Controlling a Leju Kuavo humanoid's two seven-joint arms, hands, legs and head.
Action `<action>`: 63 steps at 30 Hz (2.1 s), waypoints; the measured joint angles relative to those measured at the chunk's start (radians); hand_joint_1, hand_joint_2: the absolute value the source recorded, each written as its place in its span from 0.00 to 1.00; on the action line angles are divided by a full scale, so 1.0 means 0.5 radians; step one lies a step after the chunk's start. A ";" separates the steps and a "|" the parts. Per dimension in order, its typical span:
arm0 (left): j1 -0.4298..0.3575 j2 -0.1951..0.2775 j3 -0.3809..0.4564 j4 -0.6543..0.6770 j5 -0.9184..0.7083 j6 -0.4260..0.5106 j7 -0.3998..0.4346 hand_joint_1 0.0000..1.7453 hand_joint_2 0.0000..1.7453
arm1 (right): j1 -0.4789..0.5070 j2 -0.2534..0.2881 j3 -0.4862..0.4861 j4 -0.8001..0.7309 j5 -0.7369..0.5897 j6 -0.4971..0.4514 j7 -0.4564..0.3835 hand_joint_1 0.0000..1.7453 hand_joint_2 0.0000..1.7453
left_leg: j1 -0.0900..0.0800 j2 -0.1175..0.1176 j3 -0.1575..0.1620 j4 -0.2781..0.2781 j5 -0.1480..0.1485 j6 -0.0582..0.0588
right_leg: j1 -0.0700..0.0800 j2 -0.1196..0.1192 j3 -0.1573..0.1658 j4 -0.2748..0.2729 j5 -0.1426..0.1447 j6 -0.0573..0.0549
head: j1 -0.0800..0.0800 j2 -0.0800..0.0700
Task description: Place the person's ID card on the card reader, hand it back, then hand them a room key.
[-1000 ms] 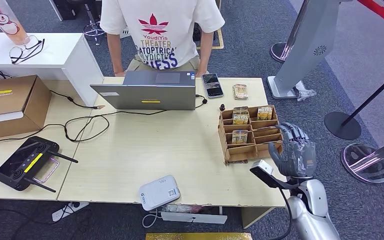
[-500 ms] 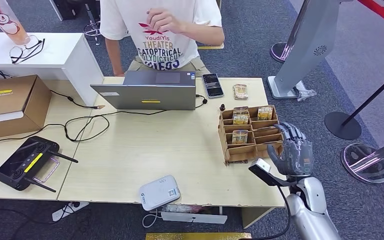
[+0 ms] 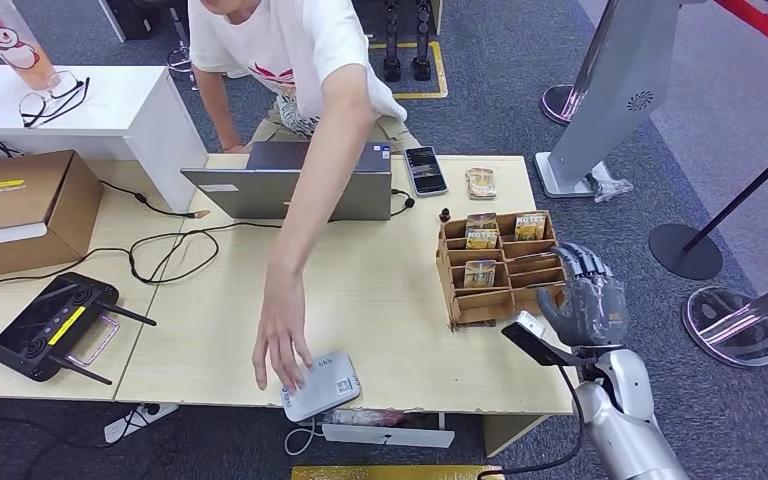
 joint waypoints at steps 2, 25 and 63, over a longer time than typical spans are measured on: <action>0.000 0.002 0.000 0.000 0.000 0.000 0.000 0.00 0.00 | -0.013 -0.007 0.000 0.031 0.004 0.000 -0.013 0.37 1.00 | 0.000 0.000 0.000 0.000 0.000 0.000 | 0.000 0.000 0.000 0.000 0.000 0.000 | 0.000 0.000; 0.004 0.015 0.014 0.000 0.013 0.000 -0.001 0.00 0.00 | -0.071 -0.025 -0.007 0.195 0.001 -0.001 -0.066 0.44 1.00 | 0.000 0.000 0.000 0.000 0.000 0.000 | 0.000 0.000 0.000 0.000 0.000 0.000 | 0.000 0.000; 0.014 0.030 0.036 0.000 0.031 0.029 0.010 0.00 0.00 | -0.154 -0.063 0.048 0.370 -0.112 0.002 -0.089 0.74 1.00 | 0.000 0.000 0.000 0.000 0.000 0.000 | 0.000 0.000 0.000 0.000 0.000 0.000 | 0.000 0.000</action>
